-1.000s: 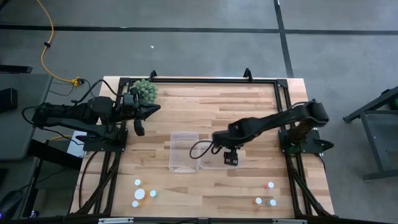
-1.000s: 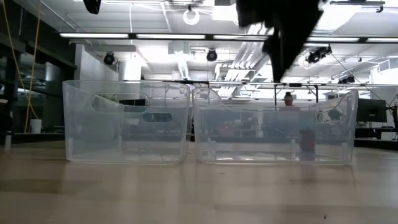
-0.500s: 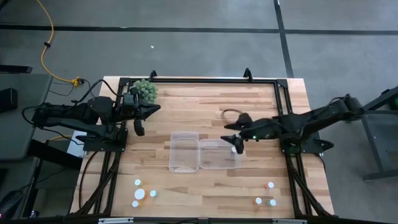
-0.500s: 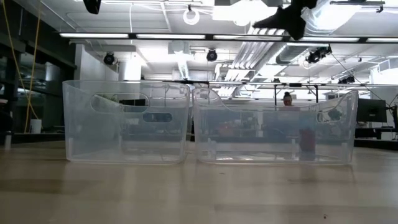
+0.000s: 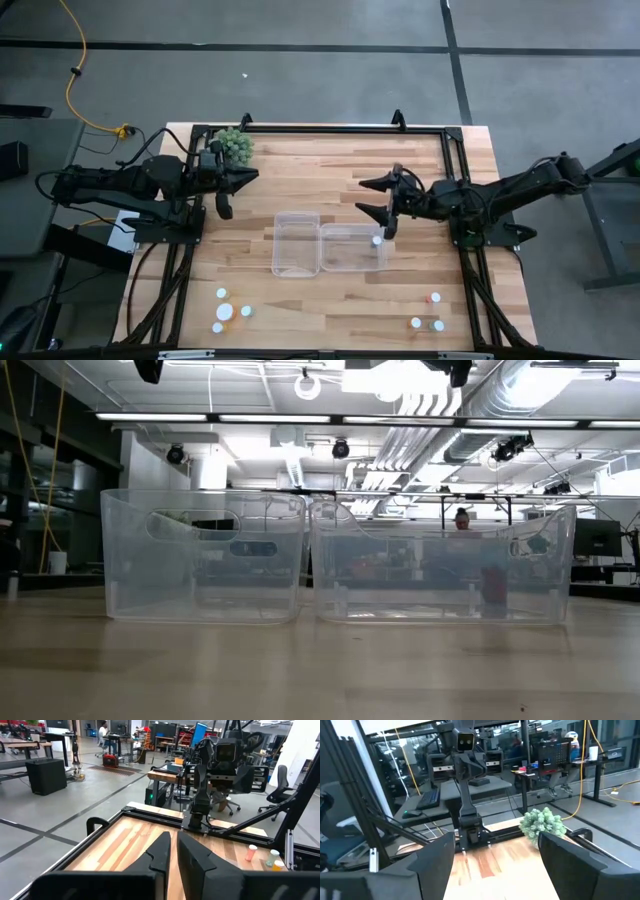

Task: Pick and place medicine bottles into bin by pill shape (circle, oval)
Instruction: Put the large orange pill bottle into the right transparent bin

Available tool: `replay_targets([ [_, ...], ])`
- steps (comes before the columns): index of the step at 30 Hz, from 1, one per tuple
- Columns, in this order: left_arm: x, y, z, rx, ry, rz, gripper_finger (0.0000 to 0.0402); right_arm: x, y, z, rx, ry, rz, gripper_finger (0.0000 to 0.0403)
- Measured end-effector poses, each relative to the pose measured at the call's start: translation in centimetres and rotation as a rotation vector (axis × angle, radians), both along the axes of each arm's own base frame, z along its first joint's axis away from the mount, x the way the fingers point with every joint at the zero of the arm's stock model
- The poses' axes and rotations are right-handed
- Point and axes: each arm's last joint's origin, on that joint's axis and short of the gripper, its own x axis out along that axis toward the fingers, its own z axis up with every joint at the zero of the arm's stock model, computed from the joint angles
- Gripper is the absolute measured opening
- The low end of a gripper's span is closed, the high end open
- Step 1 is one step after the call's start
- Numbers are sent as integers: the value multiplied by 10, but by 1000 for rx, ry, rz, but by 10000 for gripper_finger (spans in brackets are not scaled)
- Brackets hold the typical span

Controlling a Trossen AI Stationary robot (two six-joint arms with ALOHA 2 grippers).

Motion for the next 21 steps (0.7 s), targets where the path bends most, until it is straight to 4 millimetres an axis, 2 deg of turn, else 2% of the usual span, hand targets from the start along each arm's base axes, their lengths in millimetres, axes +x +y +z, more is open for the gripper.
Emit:
replay_targets([
  [7,0,0,0,0,1,0,54,0,-1,-1,26,5,-19,274],
  [10,0,0,0,0,2,0,59,-1,0,-2,69,16,25,248],
  [13,0,0,0,0,2,0,60,-8,-5,-3,108,76,102,186],
  [18,0,0,0,0,1,0,60,-32,-19,4,137,130,220,28],
  [19,0,0,0,0,1,0,60,-38,-22,7,137,128,240,16],
  [21,0,0,0,0,1,0,60,-51,-31,12,139,120,243,22],
])
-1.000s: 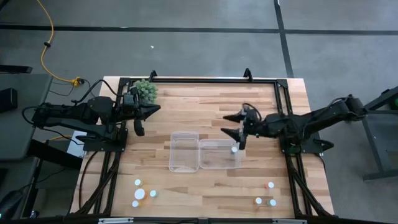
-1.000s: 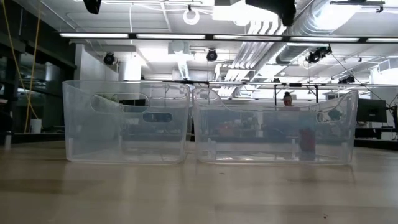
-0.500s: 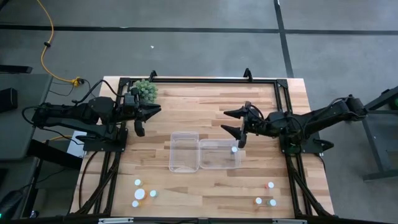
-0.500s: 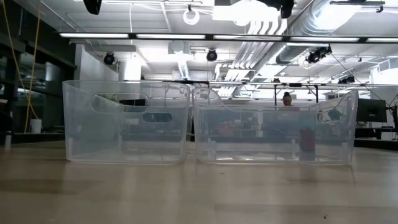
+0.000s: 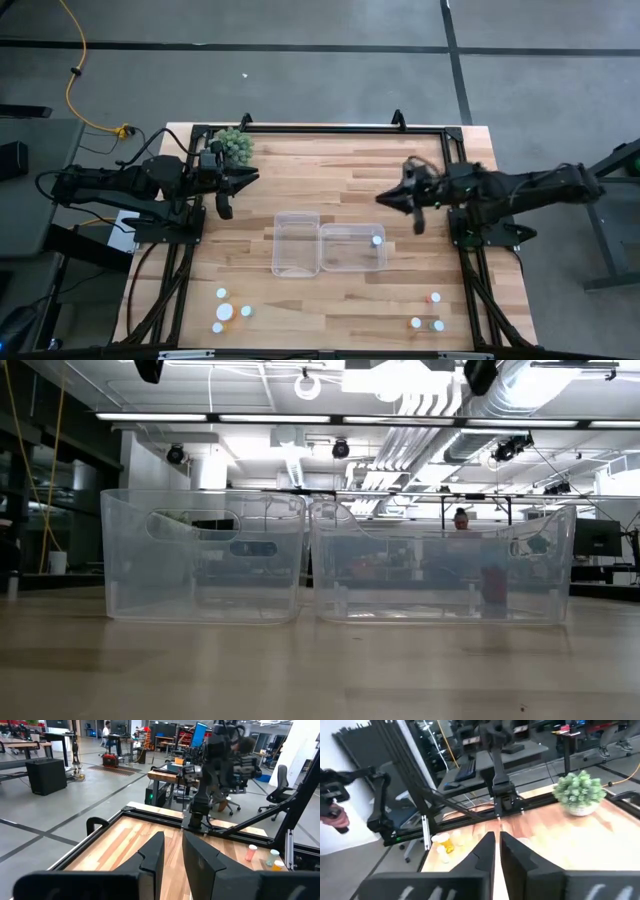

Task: Pick and place medicine bottles into bin by pill shape (circle, oval)
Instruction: Put the large orange pill bottle into the right transparent bin

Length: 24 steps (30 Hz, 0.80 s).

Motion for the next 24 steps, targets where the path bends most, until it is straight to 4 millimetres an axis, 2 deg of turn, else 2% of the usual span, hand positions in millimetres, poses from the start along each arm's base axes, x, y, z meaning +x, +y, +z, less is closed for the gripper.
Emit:
replay_targets([
  [4,0,0,0,0,0,0,60,-25,-14,5,-21,-42,-28,14],
  [8,0,0,0,0,0,0,60,-38,-21,-2,-22,-86,-47,7],
  [13,0,0,0,0,0,0,60,-40,-23,-13,7,-104,-37,2],
  [19,1,0,-1,32,17,-3,66,-40,-23,-11,22,-139,-36,0],
  [24,4,0,-2,26,29,-4,116,-40,-23,-8,23,-165,-35,0],
])
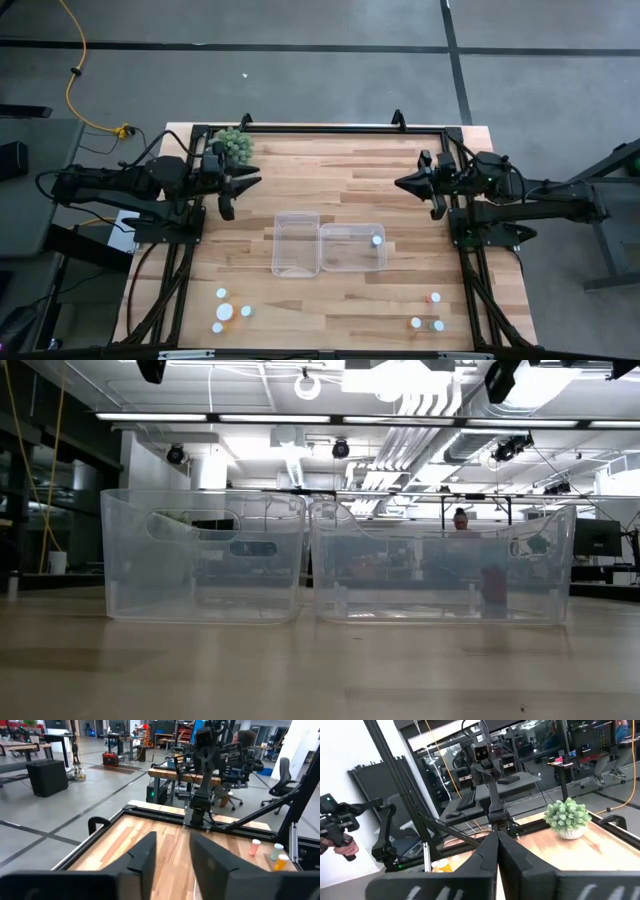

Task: Pick and place medicine bottles into bin by pill shape (circle, oval)
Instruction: Put the large orange pill bottle into the right transparent bin

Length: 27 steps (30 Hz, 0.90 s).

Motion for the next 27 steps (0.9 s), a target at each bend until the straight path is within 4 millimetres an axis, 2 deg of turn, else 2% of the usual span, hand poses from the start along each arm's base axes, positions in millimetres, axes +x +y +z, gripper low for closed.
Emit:
replay_targets([
  [8,1,0,0,-2,2,1,233,0,0,1,27,-5,2,0],
  [14,1,-1,0,-5,0,-23,292,0,0,1,45,-5,-7,0],
  [18,1,-2,1,-8,1,-80,311,0,0,1,45,-5,-9,0],
  [22,7,-10,13,-4,20,-189,313,0,-1,1,53,-5,-19,0],
  [27,22,-32,25,-15,299,-324,314,0,-1,1,53,-5,-22,0],
])
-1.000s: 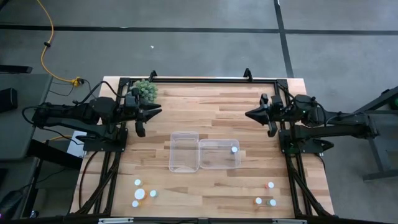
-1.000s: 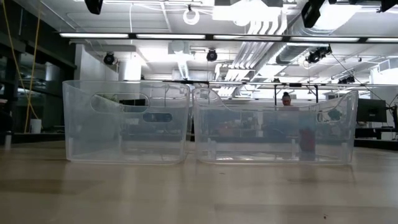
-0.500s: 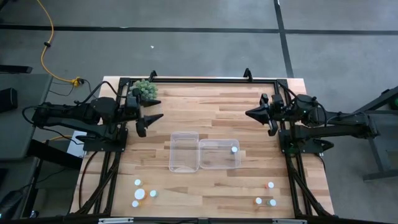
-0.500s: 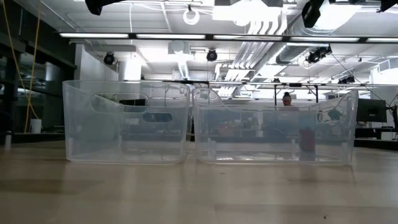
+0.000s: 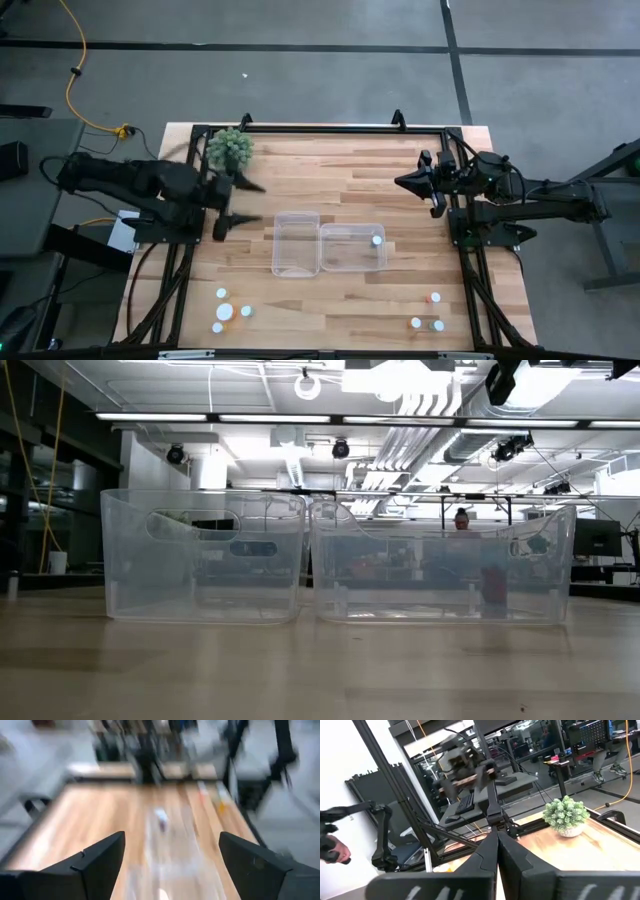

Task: Pick and place medicine bottles into bin by pill shape (circle, oval)
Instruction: Put the large orange pill bottle into the right transparent bin

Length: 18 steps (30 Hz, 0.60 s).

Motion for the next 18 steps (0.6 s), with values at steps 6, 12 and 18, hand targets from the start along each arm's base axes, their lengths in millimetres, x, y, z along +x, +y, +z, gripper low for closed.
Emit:
replay_targets([
  [6,15,-48,3,-23,359,-167,314,0,0,0,-2,0,0,0],
  [12,14,-111,-21,28,615,-404,310,0,0,0,-8,0,0,0],
  [18,7,-166,-56,170,770,-582,310,0,0,0,-10,3,0,0],
])
